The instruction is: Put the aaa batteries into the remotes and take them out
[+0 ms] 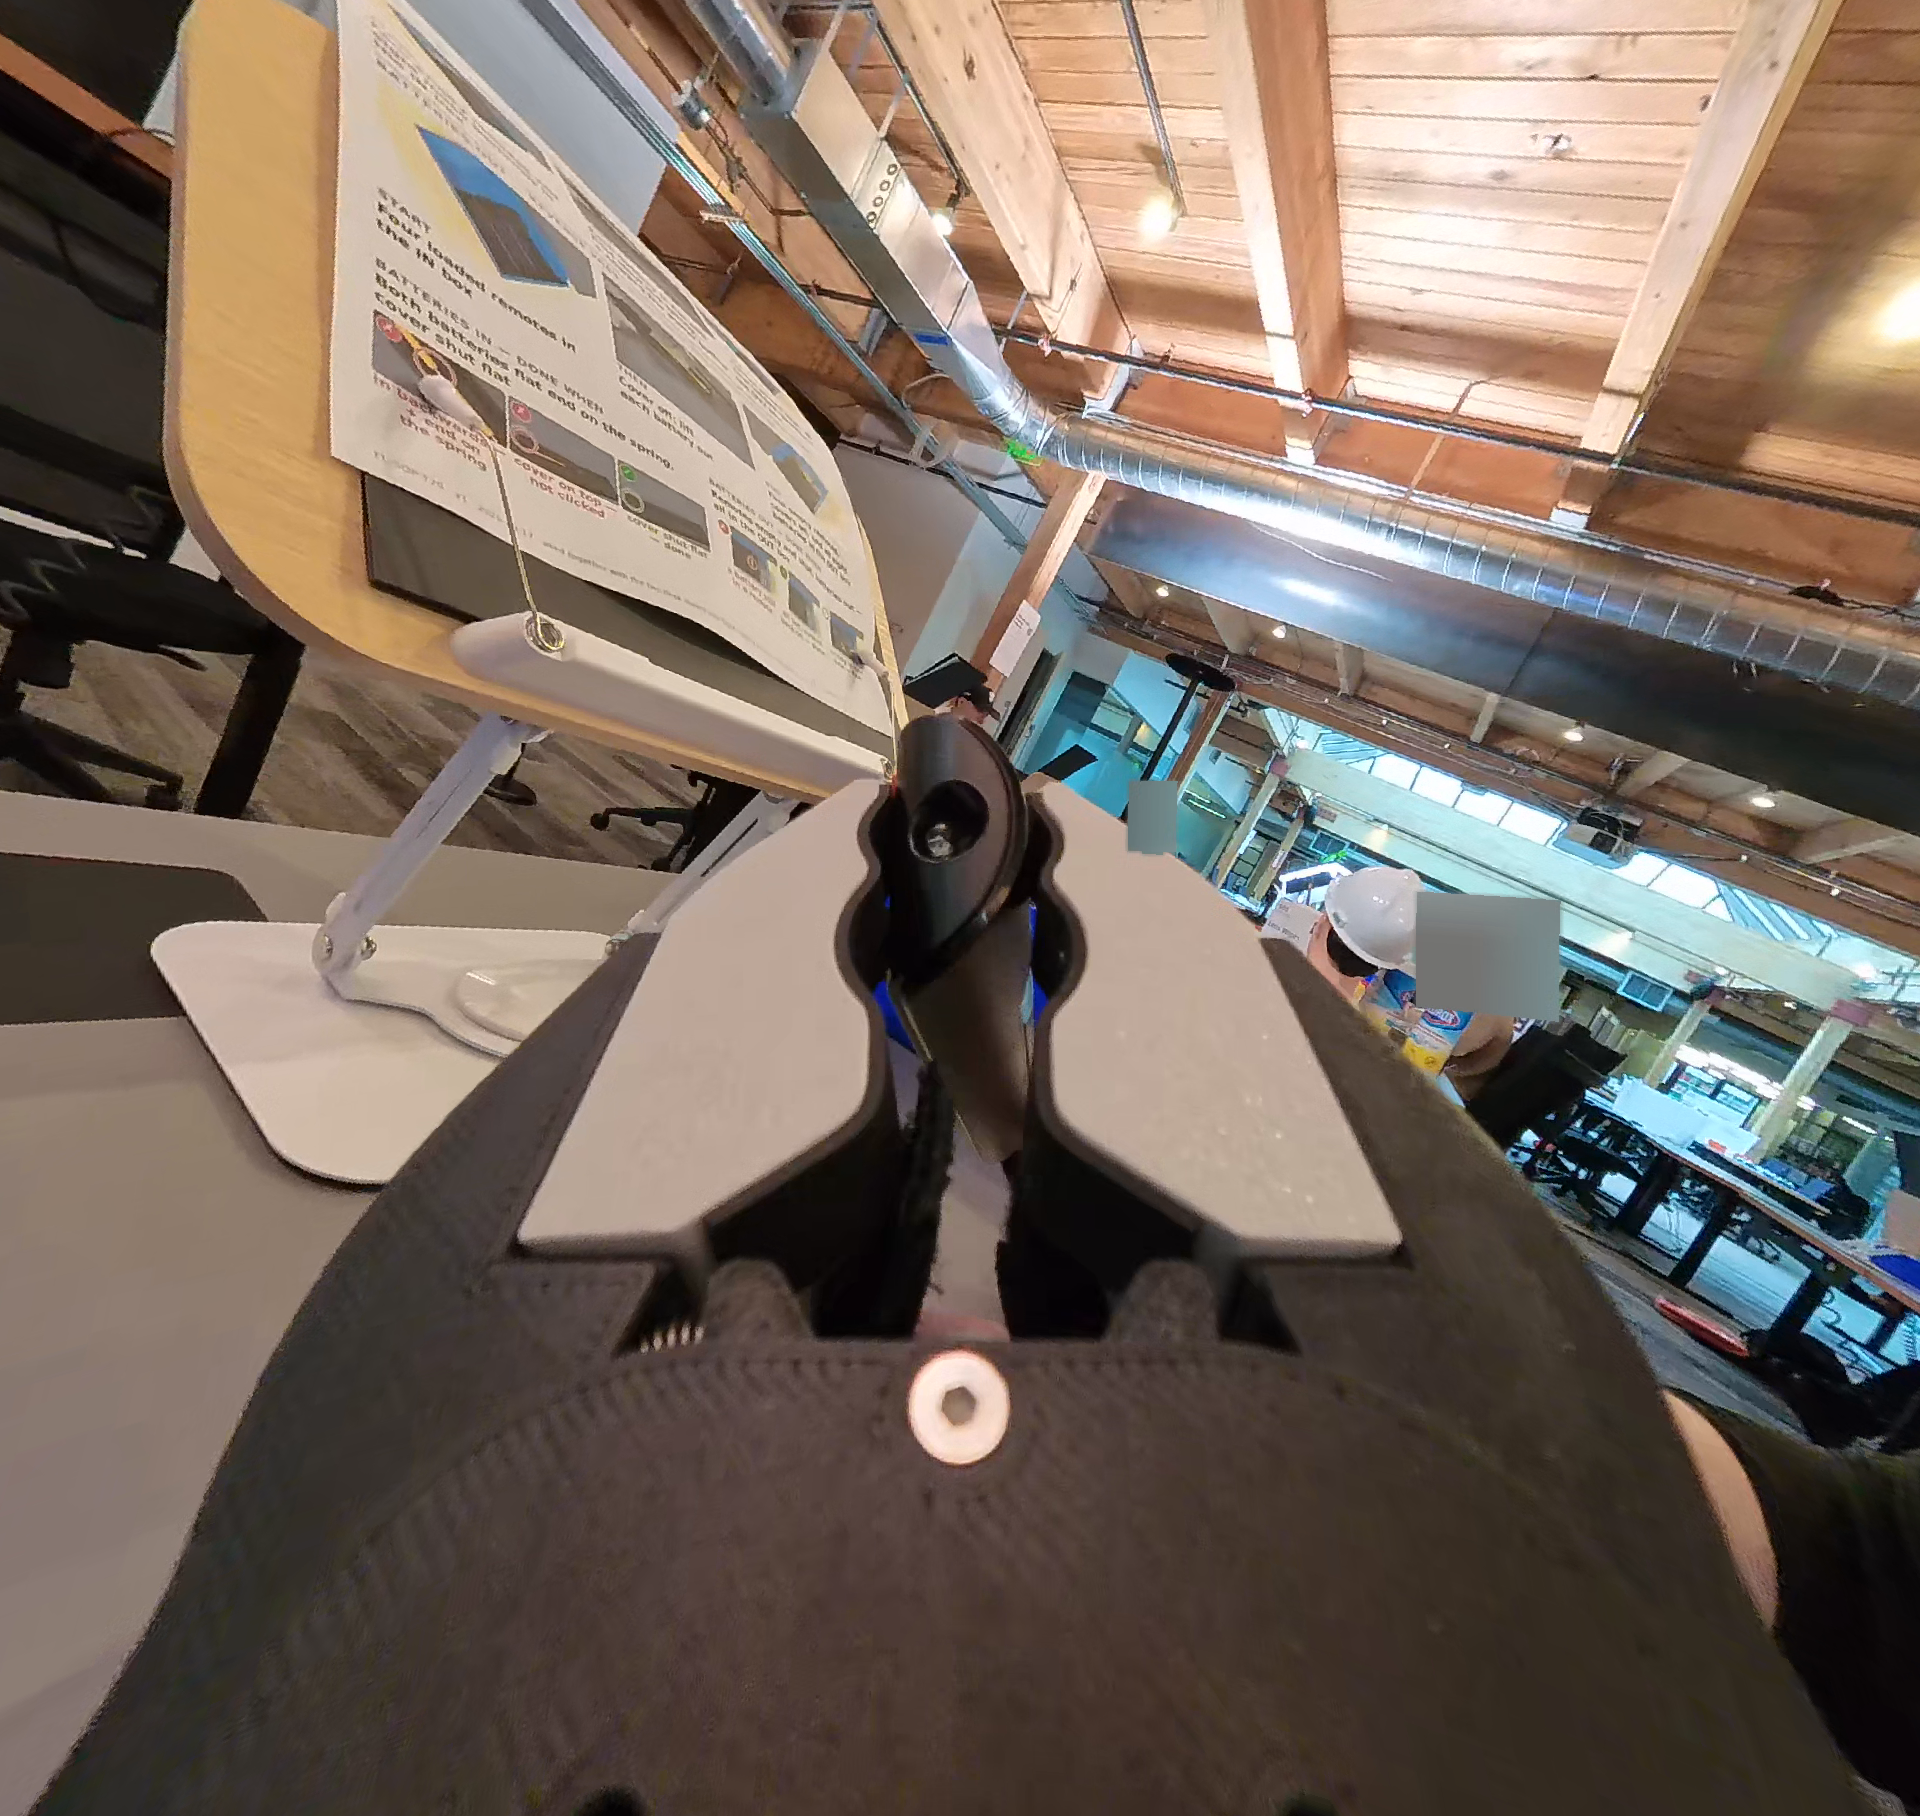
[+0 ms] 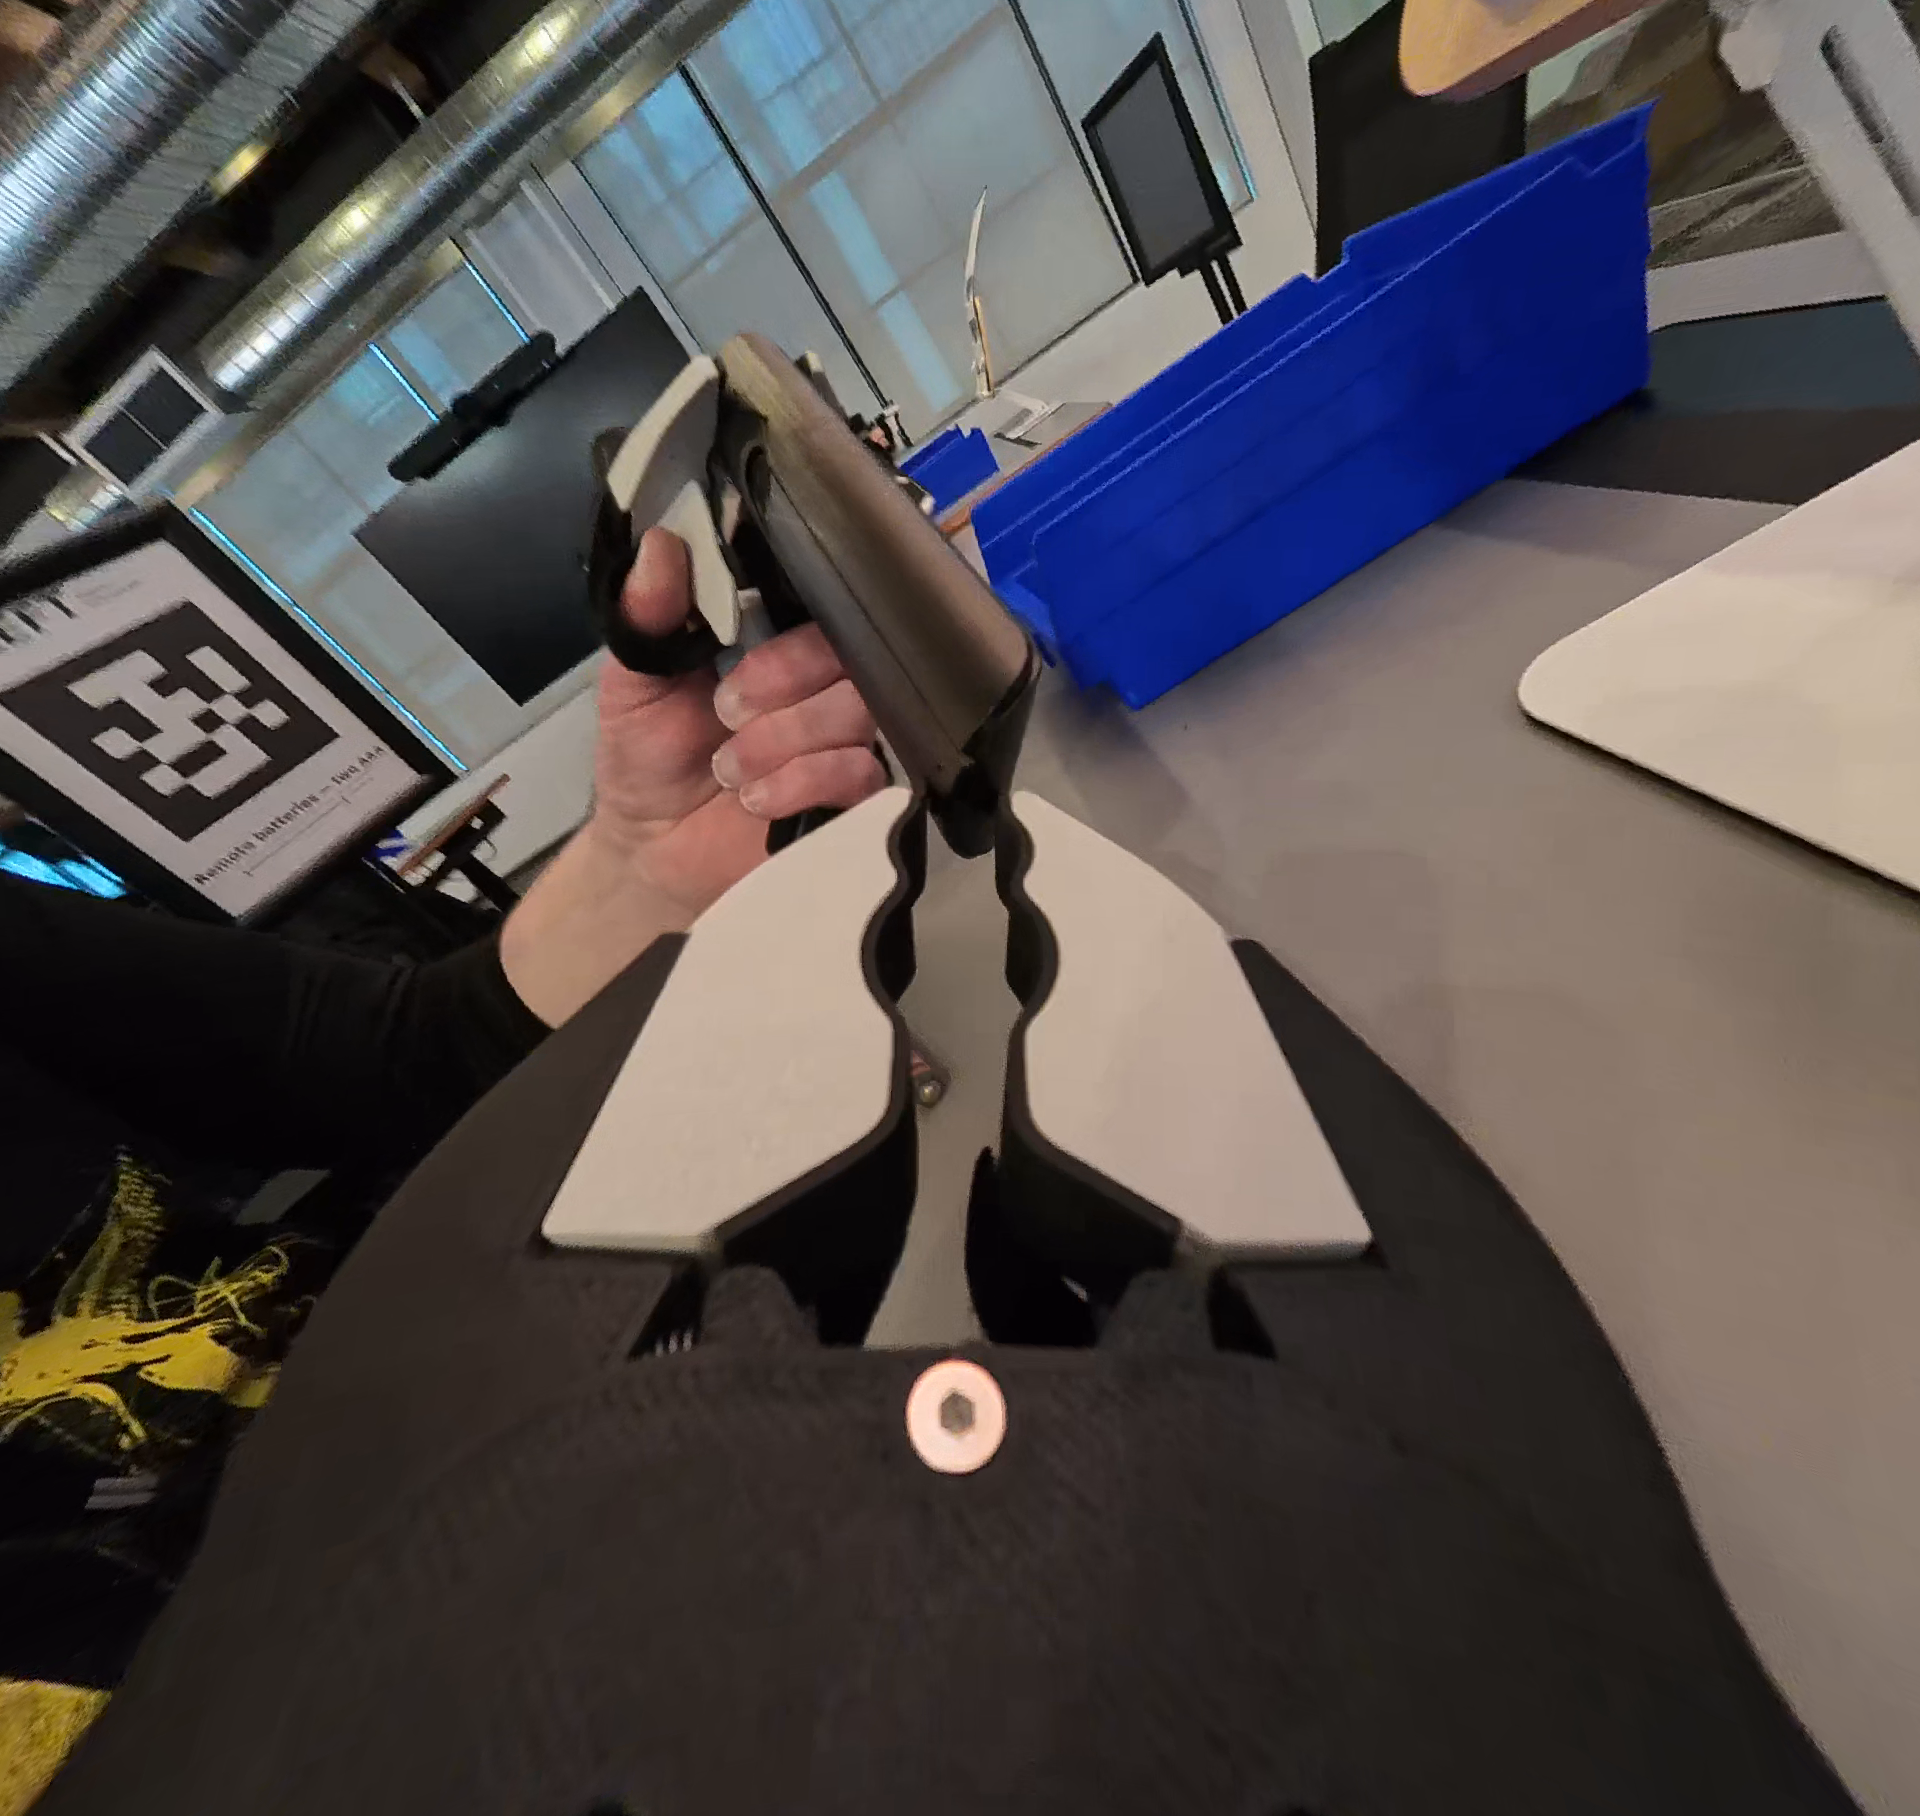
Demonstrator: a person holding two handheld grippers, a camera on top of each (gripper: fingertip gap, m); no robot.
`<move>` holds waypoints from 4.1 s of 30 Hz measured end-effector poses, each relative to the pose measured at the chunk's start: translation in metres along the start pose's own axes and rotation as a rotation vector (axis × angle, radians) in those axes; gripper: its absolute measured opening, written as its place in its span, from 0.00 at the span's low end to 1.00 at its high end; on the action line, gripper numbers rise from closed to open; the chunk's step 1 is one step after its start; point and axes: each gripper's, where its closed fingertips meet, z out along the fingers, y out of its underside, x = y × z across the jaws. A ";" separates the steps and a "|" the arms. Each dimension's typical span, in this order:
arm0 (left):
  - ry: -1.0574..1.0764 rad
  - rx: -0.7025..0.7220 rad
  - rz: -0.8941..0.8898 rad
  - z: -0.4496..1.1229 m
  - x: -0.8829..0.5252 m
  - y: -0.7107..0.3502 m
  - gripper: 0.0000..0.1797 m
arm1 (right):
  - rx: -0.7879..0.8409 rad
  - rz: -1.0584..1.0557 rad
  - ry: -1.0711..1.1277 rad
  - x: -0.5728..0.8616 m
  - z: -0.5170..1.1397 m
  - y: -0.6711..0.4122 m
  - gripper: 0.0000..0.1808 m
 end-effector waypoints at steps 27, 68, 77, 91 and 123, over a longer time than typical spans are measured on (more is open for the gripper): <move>-0.125 0.168 -0.120 -0.046 -0.052 -0.055 0.13 | -0.514 0.159 0.240 -0.001 -0.096 0.099 0.01; -0.157 0.283 -0.187 -0.097 -0.071 -0.090 0.13 | -0.801 -0.051 0.670 -0.003 0.082 0.136 0.34; -0.164 0.313 -0.195 -0.105 -0.076 -0.096 0.13 | -0.918 -0.201 0.704 0.016 0.124 0.131 0.28; -0.163 0.347 -0.210 -0.111 -0.079 -0.104 0.13 | -0.700 -0.267 0.657 0.002 0.124 0.091 0.31; -0.200 0.420 -0.163 -0.133 -0.085 -0.126 0.13 | -0.912 -0.478 0.674 0.053 0.113 0.091 0.36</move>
